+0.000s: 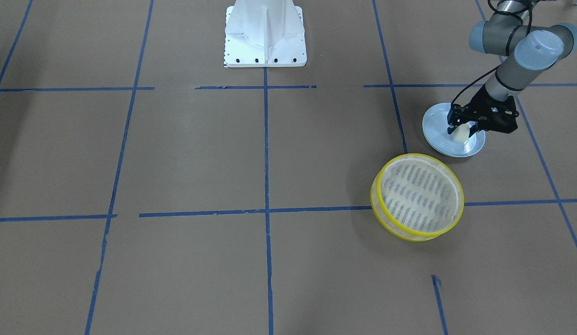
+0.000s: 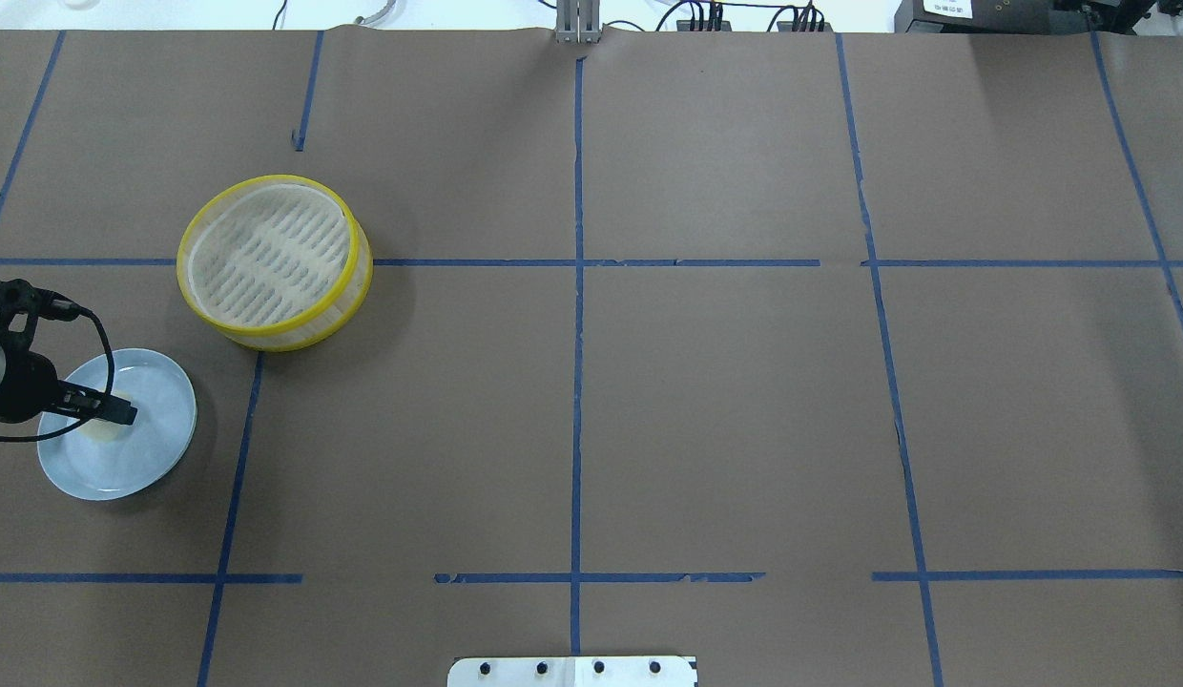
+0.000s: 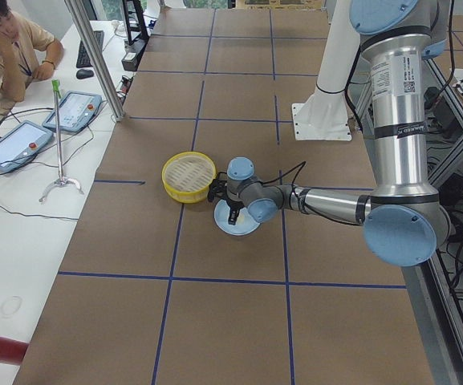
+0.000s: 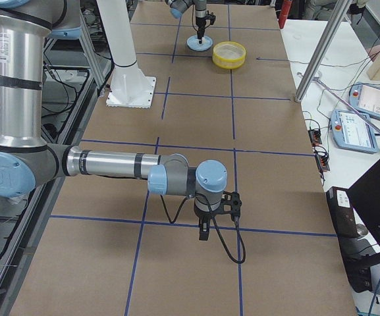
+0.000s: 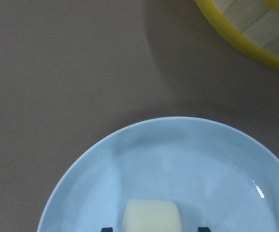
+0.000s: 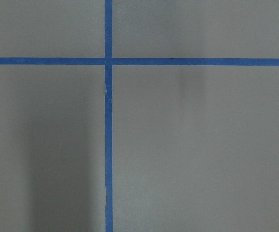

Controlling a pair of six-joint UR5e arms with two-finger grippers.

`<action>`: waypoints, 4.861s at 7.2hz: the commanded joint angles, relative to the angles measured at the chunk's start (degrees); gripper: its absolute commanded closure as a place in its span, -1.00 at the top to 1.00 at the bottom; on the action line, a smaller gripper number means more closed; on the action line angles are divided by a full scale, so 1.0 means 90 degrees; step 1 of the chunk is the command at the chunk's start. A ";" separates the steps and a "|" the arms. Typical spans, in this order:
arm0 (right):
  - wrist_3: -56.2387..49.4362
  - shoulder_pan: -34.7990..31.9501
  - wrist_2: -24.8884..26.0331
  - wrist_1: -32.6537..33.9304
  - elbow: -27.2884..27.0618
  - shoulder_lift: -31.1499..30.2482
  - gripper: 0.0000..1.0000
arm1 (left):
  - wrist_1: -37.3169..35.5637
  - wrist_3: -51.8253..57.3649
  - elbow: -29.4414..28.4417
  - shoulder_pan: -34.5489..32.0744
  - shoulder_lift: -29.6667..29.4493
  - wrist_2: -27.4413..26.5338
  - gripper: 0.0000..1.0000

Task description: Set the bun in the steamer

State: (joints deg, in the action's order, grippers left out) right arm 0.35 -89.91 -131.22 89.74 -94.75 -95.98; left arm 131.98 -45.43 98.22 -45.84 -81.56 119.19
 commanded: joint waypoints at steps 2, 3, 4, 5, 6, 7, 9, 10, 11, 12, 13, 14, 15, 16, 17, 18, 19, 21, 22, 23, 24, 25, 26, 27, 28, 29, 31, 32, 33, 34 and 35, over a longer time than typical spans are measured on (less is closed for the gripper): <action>0.0000 0.0000 0.0000 0.0000 0.0000 0.0000 1.00 | -0.0016 -0.0010 0.0062 -0.0004 0.0020 0.0057 -0.17; 0.0000 0.0000 0.0000 0.0000 0.0000 0.0000 1.00 | -0.0016 -0.0010 0.0131 -0.0014 0.0000 0.0057 -0.19; 0.0000 0.0000 0.0000 0.0000 0.0000 0.0000 1.00 | -0.0016 -0.0010 0.0305 -0.0024 -0.0029 0.0067 -0.23; 0.0000 0.0000 0.0000 0.0000 0.0000 0.0000 1.00 | -0.0016 -0.0010 0.0616 -0.0072 -0.0068 0.0318 -0.23; 0.0000 0.0000 0.0000 0.0000 0.0000 0.0000 1.00 | -0.0035 -0.0126 0.0629 -0.0401 -0.0416 0.0688 -0.23; 0.0000 0.0000 0.0000 0.0000 0.0000 0.0000 1.00 | -0.0383 -0.0253 0.0610 -0.0714 -0.0807 0.0837 -0.23; 0.0000 0.0000 0.0000 0.0000 0.0000 0.0000 1.00 | -0.2513 -0.0226 0.0445 -0.0959 -0.2315 0.0771 -0.25; 0.0000 0.0000 0.0000 0.0000 0.0000 0.0000 1.00 | -0.2844 -0.0235 0.0038 -0.0961 -0.2865 0.0760 -0.25; 0.0000 0.0000 0.0000 0.0000 0.0000 0.0000 1.00 | -0.2838 -0.0225 -0.0247 -0.0961 -0.2997 0.0770 -0.26; 0.0000 0.0000 0.0000 0.0000 0.0000 0.0000 1.00 | -0.2819 -0.0302 -0.0685 -0.0961 -0.3259 0.0635 -0.26; 0.0000 0.0000 0.0000 0.0000 0.0000 0.0000 1.00 | -0.2809 -0.0506 -0.0931 -0.0942 -0.3339 0.0537 -0.26; 0.0000 0.0000 0.0000 0.0000 0.0000 0.0000 1.00 | -0.2809 -0.0750 -0.0972 -0.0903 -0.3349 0.0410 -0.26; 0.0000 0.0000 0.0000 0.0000 0.0000 0.0000 1.00 | -0.2683 -0.0965 -0.1127 -0.0777 -0.3417 0.0128 -0.26; 0.0000 0.0000 0.0000 0.0000 0.0000 0.0000 1.00 | -0.2450 -0.1180 -0.1225 -0.0708 -0.3428 0.0096 -0.25; 0.0000 0.0000 0.0000 0.0000 0.0000 0.0000 1.00 | -0.2244 -0.1250 -0.1381 -0.0562 -0.3428 0.0086 -0.25; 0.0000 0.0000 0.0000 0.0000 0.0000 0.0000 1.00 | -0.2223 -0.1260 -0.1392 -0.0522 -0.3428 0.0086 -0.25; 0.0000 0.0000 0.0000 0.0000 0.0000 0.0000 1.00 | -0.2223 -0.1251 -0.1392 -0.0502 -0.3428 0.0086 -0.25; 0.0000 0.0000 0.0000 0.0000 0.0000 0.0000 1.00 | -0.2223 -0.1260 -0.1363 -0.0502 -0.3476 0.0086 -0.11; 0.0000 0.0000 0.0000 0.0000 0.0000 0.0000 1.00 | -0.2223 -0.1241 -0.1353 -0.0502 -0.3476 0.0086 0.29; 0.0000 0.0000 0.0000 0.0000 0.0000 0.0000 1.00 | -0.2223 -0.1231 -0.1353 -0.0493 -0.3476 0.0086 0.46; 0.0000 0.0000 0.0000 0.0000 0.0000 0.0000 1.00 | -0.2223 -0.1212 -0.1334 -0.0502 -0.3476 0.0086 0.70; 0.0000 0.0000 0.0000 0.0000 0.0000 0.0000 1.00 | -0.2223 -0.1202 -0.1334 -0.0502 -0.3476 0.0077 0.93; 0.0000 0.0000 0.0000 0.0000 0.0000 0.0000 1.00 | -0.2242 -0.1182 -0.1189 -0.0502 -0.3467 0.0057 0.98; 0.0000 0.0000 0.0000 0.0000 0.0000 0.0000 1.00 | -0.2291 -0.1143 -0.0916 -0.0763 -0.3428 0.0076 0.98; 0.0000 0.0000 0.0000 0.0000 0.0000 0.0000 1.00 | -0.2291 -0.0737 -0.0749 -0.1298 -0.3389 0.0193 0.98; 0.0000 0.0000 0.0000 0.0000 0.0000 0.0000 1.00 | -0.2339 0.0195 -0.0748 -0.1902 -0.3273 0.0880 0.98; 0.0000 0.0000 0.0000 0.0000 0.0000 0.0000 1.00 | -0.2505 0.1769 -0.0787 -0.2997 -0.2582 0.1734 0.98; 0.0000 0.0000 0.0000 0.0000 0.0000 0.0000 1.00 | -0.2922 0.2434 -0.0787 -0.3399 -0.2549 0.1853 0.98; 0.0000 0.0000 0.0000 0.0000 0.0000 0.0000 1.00 | -0.3815 0.3707 -0.0806 -0.3867 -0.2549 0.1844 0.98; 0.0000 0.0000 0.0000 0.0000 0.0000 0.0000 1.00 | -0.4491 0.4774 -0.0913 -0.4335 -0.2549 0.1815 0.98; 0.0000 0.0000 0.0000 0.0000 0.0000 0.0000 1.00 | -0.4624 0.5355 -0.1194 -0.4630 -0.2491 0.1844 0.98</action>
State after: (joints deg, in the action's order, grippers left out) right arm 0.35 -89.91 -131.22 89.74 -94.75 -95.98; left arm 94.43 -6.20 89.79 -83.33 -104.45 135.59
